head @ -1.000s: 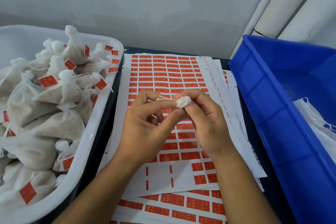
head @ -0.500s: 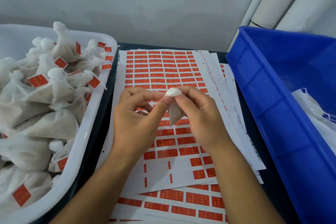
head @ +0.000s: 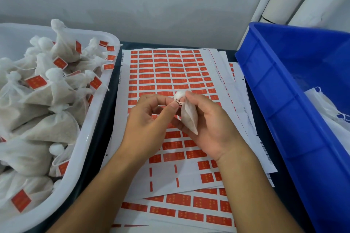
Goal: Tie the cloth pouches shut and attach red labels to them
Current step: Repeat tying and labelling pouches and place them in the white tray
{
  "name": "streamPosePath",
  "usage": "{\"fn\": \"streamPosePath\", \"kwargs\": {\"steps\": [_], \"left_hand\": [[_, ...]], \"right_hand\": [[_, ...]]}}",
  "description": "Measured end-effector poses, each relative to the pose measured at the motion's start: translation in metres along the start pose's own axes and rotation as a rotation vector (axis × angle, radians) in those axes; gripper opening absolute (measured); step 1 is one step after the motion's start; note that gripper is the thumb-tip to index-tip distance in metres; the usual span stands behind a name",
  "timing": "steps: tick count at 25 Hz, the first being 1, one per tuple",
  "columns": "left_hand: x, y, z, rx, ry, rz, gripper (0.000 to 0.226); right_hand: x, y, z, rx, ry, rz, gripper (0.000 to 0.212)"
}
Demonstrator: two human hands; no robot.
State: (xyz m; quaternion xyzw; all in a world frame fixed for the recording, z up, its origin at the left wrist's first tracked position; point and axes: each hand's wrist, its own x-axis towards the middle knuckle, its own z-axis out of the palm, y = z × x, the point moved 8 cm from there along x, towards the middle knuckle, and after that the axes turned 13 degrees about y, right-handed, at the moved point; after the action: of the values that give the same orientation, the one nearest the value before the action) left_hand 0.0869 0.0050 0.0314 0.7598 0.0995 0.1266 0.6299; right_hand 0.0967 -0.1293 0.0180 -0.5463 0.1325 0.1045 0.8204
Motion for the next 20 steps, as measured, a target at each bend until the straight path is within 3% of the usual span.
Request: {"fn": "streamPosePath", "kwargs": {"steps": [8, 15, 20], "left_hand": [[0.002, 0.006, -0.004, 0.156, 0.079, 0.172, 0.012], [-0.003, 0.021, -0.02, 0.201, 0.244, 0.38, 0.025], [-0.007, 0.023, -0.016, 0.264, 0.214, 0.472, 0.027]], "right_hand": [[0.001, 0.013, 0.002, 0.084, -0.045, 0.143, 0.026], [0.002, 0.014, -0.001, -0.012, 0.066, 0.106, 0.026], [0.004, 0.014, -0.006, -0.014, 0.112, 0.099, 0.022]]}}
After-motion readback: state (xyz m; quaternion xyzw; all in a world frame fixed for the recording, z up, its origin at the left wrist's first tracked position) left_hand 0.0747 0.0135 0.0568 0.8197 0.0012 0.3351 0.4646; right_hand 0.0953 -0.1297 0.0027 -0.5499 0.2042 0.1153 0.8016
